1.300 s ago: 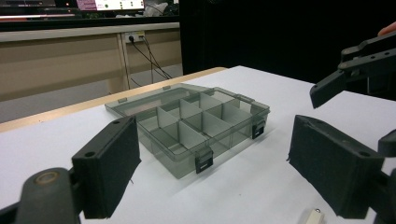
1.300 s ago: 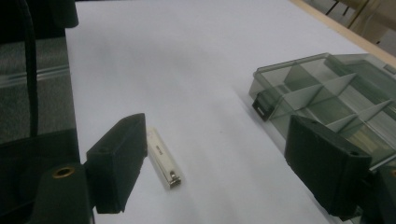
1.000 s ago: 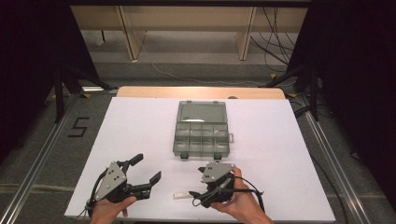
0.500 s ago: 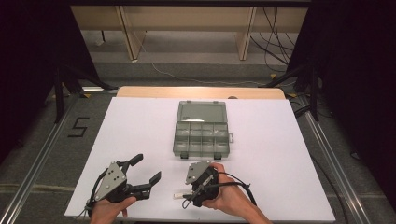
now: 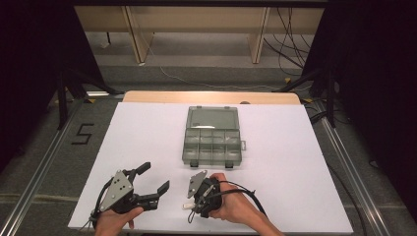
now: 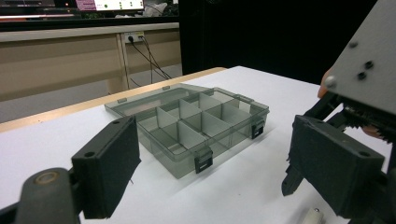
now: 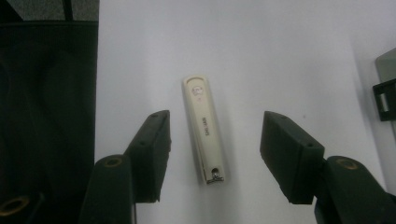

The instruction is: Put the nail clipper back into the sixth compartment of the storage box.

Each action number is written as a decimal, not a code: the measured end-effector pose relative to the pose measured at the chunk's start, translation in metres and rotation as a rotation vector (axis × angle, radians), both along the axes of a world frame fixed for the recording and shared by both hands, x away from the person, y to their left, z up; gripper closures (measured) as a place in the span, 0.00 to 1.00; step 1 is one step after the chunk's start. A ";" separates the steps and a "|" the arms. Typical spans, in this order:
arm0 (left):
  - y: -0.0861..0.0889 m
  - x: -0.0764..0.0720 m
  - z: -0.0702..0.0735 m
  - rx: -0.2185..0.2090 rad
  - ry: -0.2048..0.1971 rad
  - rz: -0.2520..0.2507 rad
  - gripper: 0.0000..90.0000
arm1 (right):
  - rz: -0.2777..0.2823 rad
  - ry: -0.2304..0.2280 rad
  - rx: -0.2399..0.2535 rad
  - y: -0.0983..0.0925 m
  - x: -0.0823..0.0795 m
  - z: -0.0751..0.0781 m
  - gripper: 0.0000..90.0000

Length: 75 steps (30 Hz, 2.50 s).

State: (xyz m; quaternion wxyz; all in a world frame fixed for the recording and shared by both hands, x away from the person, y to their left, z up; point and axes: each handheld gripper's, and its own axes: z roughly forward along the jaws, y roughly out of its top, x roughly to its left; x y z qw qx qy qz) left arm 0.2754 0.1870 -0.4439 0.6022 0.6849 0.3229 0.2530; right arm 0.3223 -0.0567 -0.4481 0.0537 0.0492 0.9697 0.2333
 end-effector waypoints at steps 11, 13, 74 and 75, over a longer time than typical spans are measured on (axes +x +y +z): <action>0.000 0.001 -0.001 -0.001 -0.001 -0.003 0.18 | 0.003 0.047 -0.076 0.006 0.005 -0.011 0.61; 0.000 0.001 -0.001 -0.001 -0.002 -0.004 0.18 | 0.015 0.042 -0.087 0.007 0.008 -0.013 0.65; -0.001 0.000 -0.001 0.005 -0.003 -0.014 0.18 | -0.173 0.032 0.166 -0.032 0.043 0.037 0.86; -0.001 0.000 -0.001 0.005 -0.003 -0.014 0.18 | -0.181 0.029 0.172 -0.033 0.043 0.037 0.86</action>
